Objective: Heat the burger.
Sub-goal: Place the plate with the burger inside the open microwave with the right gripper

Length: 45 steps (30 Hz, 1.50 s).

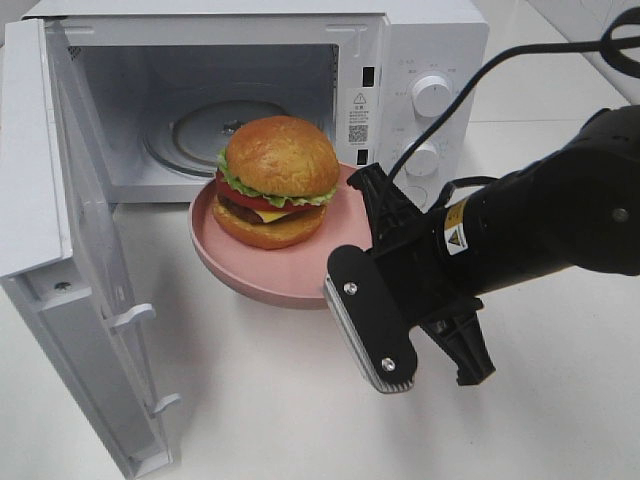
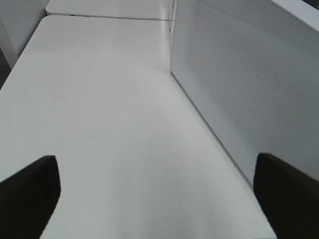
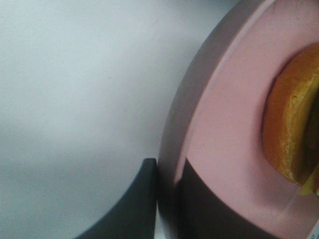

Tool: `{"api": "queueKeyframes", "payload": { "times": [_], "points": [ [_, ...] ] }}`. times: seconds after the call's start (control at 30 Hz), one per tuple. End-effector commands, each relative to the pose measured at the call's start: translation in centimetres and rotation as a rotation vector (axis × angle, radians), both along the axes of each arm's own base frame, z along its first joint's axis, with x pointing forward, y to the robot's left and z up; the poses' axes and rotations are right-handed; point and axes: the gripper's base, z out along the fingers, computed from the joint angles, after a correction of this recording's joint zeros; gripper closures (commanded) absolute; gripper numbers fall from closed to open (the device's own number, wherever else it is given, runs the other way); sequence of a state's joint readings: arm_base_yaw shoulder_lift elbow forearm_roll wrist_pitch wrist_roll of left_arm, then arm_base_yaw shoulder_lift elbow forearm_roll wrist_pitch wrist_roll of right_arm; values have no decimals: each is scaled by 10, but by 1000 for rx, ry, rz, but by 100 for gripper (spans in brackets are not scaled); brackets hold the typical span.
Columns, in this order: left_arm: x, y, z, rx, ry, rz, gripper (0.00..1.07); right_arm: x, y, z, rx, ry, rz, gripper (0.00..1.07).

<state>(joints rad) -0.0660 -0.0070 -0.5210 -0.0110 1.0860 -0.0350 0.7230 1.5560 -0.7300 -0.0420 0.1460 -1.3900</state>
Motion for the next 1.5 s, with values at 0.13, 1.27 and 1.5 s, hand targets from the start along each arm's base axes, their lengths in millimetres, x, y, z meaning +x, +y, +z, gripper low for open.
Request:
{"api": "queueKeyframes", "payload": {
  "times": [0.13,1.27,1.5],
  "points": [
    [-2,0,0,-6,-29,-2,9,24,19,14,79,-88,-25,107],
    [-2,0,0,-6,-29,-2,9,89,69,11,52,-102,-83,107],
    [-2,0,0,-5,-29,-1,9,102,78,12,29,-127,-78,107]
  ]
}}
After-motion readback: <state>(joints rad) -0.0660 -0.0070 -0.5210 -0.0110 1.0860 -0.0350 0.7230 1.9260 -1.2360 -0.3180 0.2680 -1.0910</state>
